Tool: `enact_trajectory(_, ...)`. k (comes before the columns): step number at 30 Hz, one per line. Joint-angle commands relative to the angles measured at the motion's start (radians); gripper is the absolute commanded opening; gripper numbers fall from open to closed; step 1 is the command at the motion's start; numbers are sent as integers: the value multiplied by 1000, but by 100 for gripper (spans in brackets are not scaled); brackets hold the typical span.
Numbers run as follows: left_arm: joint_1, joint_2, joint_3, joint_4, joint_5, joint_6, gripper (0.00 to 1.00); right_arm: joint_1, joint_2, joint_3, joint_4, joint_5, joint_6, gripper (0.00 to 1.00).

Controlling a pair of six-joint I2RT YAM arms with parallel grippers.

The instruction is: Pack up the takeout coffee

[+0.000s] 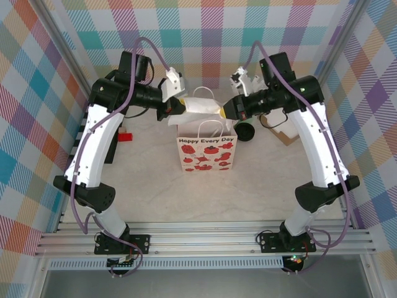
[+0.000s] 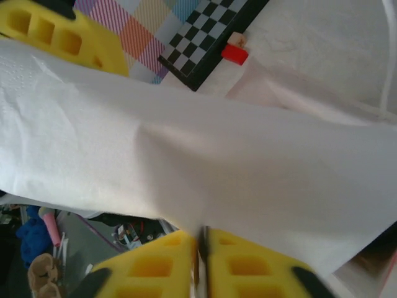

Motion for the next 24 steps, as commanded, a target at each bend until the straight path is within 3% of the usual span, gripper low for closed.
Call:
enact_trajectory(1, 5, -53, 5, -68, 59, 0, 0, -8, -100, -55, 66, -17, -48, 47)
enact_trajectory(2, 1, -51, 5, -64, 37, -21, 0, -4, -127, -91, 110, -8, -95, 55)
enact_trajectory(4, -10, -41, 6, -48, -20, -60, 0, 6, -183, -170, 230, 19, -185, 92)
enact_trajectory(5, -15, -33, 8, -42, -45, -79, 0, 9, -212, -217, 299, 19, -231, 100)
enact_trajectory(9, -25, -16, 14, -58, -59, -85, 0, 25, -273, -330, 489, 87, -421, 100)
enact_trajectory(15, -34, -4, 25, -43, -76, -105, 0, 112, -243, -346, 462, 18, -674, 100)
enact_trajectory(21, -48, 18, 33, -27, -112, -147, 0, 332, -251, -468, 714, 359, -706, 100)
enact_trajectory(24, -48, 20, 33, -21, -109, -155, 0, 377, -252, -521, 818, 504, -750, 100)
